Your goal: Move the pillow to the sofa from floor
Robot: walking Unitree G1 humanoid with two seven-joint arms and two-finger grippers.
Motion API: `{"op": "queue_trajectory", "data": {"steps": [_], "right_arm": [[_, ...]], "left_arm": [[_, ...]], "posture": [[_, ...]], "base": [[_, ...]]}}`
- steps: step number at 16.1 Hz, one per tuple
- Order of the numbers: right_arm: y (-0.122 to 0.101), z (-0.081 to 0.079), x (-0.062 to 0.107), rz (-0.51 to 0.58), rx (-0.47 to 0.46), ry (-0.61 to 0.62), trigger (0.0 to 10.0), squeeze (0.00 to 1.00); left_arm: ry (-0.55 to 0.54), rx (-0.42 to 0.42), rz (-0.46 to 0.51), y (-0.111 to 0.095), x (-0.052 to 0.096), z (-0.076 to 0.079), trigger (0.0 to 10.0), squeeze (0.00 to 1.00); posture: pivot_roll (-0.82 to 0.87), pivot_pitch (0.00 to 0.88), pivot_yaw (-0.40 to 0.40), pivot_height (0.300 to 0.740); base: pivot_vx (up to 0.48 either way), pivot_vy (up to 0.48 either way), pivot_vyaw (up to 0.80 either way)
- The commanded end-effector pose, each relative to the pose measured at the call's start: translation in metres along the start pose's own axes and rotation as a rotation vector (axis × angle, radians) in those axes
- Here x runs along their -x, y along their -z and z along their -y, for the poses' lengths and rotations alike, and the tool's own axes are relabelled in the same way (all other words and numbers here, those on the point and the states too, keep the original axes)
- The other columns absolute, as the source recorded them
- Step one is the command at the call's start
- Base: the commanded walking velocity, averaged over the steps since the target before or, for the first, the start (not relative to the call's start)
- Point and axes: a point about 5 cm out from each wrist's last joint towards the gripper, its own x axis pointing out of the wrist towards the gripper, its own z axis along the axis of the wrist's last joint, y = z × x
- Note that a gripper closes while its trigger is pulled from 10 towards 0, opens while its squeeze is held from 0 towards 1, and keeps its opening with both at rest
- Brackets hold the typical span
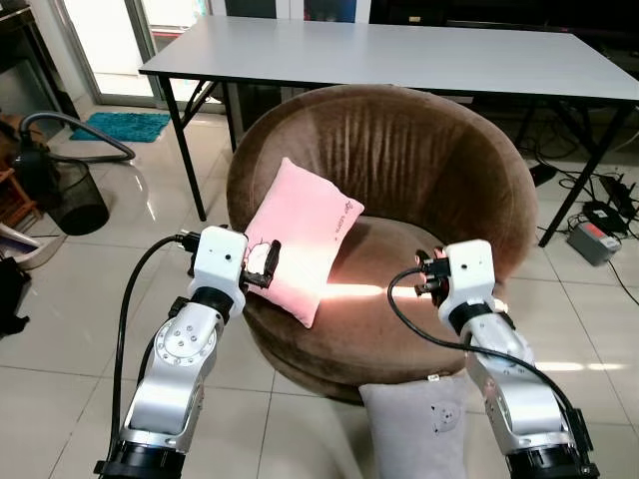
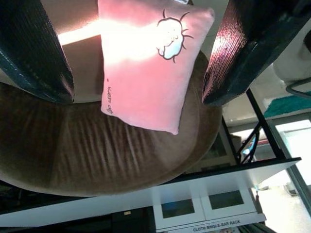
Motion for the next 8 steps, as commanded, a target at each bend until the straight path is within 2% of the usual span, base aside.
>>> {"op": "queue_trajectory", "data": {"steps": [1,6,8], "right_arm": [[0.0011,0.0022,-0.0007,-0.016,0.001,0.003,10.0,0.0],[-0.0008,0.0026,-0.0019,-0.011,0.011,-0.004,10.0,0.0],[-0.0009,0.004,-0.0021,-0.012,0.019,-0.001,10.0,0.0]], "left_arm": [[-0.007,0.001,0.008,-0.0016,-0.0031,-0.0025,10.0,0.0],[-0.016,0.001,0.011,-0.0021,-0.0036,-0.0021,10.0,0.0],[-0.027,-0.001,0.008,-0.0017,-0.0046,-0.0026,10.0,0.0]], "posture": [[-0.04,0.0,-0.006,0.74],[-0.04,0.0,-0.012,0.74],[-0.04,0.0,-0.015,0.74]], "base": [[-0.379,0.0,0.0],[-0.377,0.0,0.0],[-0.139,0.0,0.0]]}}
